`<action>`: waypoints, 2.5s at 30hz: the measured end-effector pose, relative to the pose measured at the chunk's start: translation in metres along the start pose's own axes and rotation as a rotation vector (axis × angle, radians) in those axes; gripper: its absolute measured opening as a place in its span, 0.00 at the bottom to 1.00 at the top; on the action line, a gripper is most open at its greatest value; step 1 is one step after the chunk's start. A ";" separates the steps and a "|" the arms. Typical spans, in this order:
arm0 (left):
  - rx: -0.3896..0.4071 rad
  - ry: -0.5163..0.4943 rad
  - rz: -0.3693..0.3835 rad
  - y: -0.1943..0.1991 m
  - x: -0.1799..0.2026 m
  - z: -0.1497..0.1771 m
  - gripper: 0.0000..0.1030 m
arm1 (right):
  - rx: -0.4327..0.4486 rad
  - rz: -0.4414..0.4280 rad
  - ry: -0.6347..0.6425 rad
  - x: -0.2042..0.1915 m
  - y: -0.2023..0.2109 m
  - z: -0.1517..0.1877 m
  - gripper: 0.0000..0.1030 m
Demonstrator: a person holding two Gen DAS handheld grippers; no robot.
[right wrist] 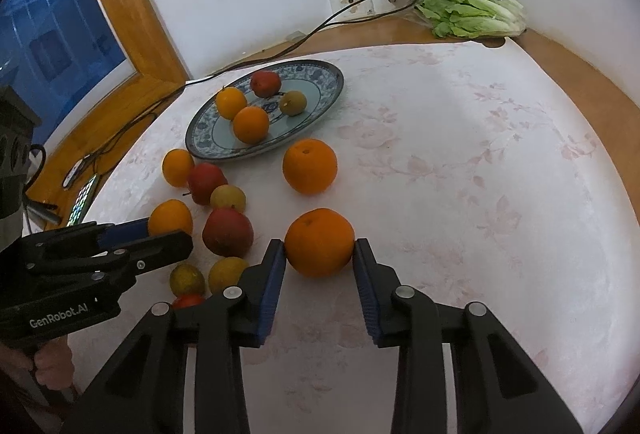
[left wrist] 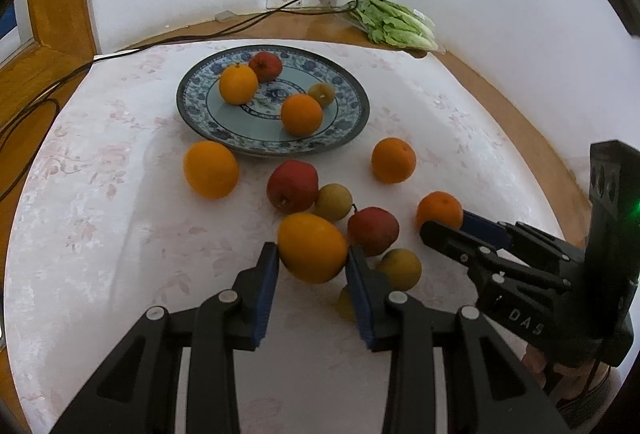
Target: Organize fruits
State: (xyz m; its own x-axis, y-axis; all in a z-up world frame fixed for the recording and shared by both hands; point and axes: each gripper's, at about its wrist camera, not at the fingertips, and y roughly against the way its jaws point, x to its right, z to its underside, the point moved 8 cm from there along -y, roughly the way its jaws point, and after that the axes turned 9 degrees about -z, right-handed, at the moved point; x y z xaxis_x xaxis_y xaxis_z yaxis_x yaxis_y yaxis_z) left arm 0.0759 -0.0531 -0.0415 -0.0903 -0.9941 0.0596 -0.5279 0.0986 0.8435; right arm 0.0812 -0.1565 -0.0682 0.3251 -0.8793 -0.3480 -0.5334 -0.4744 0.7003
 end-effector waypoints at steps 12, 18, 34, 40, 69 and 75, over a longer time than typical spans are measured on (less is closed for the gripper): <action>0.042 0.013 -0.030 0.010 -0.015 -0.019 0.35 | 0.035 -0.015 0.019 -0.013 0.018 -0.014 0.34; 0.079 0.013 -0.059 0.013 -0.023 -0.040 0.35 | 0.031 -0.035 0.039 -0.023 0.018 -0.030 0.34; 0.083 0.030 -0.096 -0.026 -0.036 -0.076 0.35 | 0.021 -0.051 0.061 -0.038 -0.018 -0.069 0.34; 0.068 0.036 -0.093 -0.039 -0.039 -0.077 0.35 | 0.003 -0.041 0.059 -0.034 -0.035 -0.073 0.34; 0.089 0.052 -0.099 -0.022 -0.047 -0.072 0.55 | 0.058 -0.016 0.042 -0.023 -0.021 -0.074 0.45; 0.088 0.066 -0.094 -0.013 -0.050 -0.065 0.56 | 0.059 -0.007 0.027 -0.012 -0.014 -0.069 0.45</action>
State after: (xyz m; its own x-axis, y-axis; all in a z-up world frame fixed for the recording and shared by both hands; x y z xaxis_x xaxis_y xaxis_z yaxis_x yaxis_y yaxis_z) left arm 0.1422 -0.0073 -0.0208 0.0173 -0.9997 0.0199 -0.6039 0.0054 0.7970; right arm 0.1385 -0.1363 -0.0304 0.3495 -0.8750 -0.3350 -0.5759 -0.4827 0.6598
